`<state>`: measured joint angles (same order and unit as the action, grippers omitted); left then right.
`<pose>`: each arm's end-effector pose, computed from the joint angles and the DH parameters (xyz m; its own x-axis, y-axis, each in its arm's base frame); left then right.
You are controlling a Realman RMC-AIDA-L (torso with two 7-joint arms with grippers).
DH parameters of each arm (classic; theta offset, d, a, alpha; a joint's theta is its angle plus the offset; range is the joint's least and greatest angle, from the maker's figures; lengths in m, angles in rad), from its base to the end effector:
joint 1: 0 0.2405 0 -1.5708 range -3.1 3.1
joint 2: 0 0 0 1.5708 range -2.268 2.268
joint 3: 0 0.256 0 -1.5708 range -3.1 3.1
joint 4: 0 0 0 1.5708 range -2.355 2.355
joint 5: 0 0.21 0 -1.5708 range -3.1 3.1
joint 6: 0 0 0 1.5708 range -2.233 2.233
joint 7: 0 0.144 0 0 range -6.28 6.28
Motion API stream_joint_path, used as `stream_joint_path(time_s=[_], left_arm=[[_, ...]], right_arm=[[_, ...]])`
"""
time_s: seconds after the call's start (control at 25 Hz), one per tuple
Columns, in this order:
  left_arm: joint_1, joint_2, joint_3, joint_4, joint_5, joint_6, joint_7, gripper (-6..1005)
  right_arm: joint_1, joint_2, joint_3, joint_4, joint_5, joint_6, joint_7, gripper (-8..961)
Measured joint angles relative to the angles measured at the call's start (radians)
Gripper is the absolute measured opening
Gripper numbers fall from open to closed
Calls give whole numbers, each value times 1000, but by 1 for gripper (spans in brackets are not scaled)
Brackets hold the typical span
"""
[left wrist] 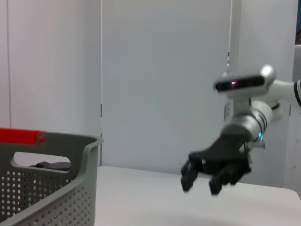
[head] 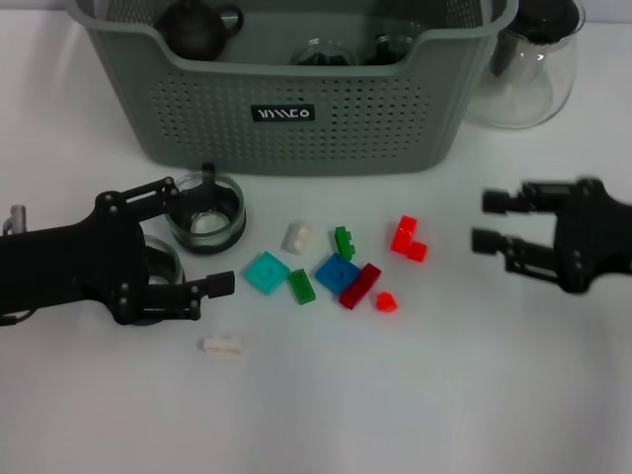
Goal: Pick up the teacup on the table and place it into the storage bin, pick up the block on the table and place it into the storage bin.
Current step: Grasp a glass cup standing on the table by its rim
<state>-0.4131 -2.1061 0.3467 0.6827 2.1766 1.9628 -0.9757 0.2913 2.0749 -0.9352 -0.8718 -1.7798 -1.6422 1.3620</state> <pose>-0.2872 0.2527 0.0238 0.7844 0.0694 0.6164 0.2298 -0.9555 -0.1849 0.2712 0.2807 0.0143 0.8103 -0.2599 -0.5253 -0.3831 -0.9131 -0.1392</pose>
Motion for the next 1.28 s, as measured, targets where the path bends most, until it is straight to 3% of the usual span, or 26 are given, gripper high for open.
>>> stream_joint_path(time_s=[0.04, 0.2, 0.32, 0.48, 0.52, 0.6, 0.64, 0.68, 0.8, 0.96, 1.28], left_arm=[[1, 0, 1, 5, 0, 2, -9, 898], [-4, 0, 6, 97, 3, 9, -154, 893], [-15, -15, 39, 311, 16, 10, -434, 889], [-7, -54, 221, 705, 98, 7, -733, 884], [10, -65, 342, 859, 157, 16, -771, 884], [25, -66, 422, 929, 183, 22, -766, 883], [45, -66, 530, 1004, 209, 28, -759, 883], [45, -66, 530, 1004, 209, 28, -759, 882], [56, -69, 654, 1056, 273, 30, -757, 881], [64, -72, 769, 1012, 359, -19, -775, 879], [81, -72, 832, 874, 406, -192, -795, 874]], right_arm=[[1, -1, 56, 24, -48, -12, -4, 494], [6, -4, 107, 27, -89, -39, -6, 489], [13, -13, 118, 21, -103, -49, -8, 488], [30, -27, 127, 28, -112, -50, -8, 488], [34, -28, 131, 31, -113, -51, -8, 488], [40, -28, 136, 32, -116, -52, -7, 489], [44, -29, 138, 35, -118, -52, -7, 489], [44, -29, 138, 35, -118, -52, -7, 489], [47, -30, 142, 38, -121, -52, -7, 489], [51, -30, 145, 38, -124, -52, -2, 489], [59, -27, 147, 42, -127, -53, -1, 488]])
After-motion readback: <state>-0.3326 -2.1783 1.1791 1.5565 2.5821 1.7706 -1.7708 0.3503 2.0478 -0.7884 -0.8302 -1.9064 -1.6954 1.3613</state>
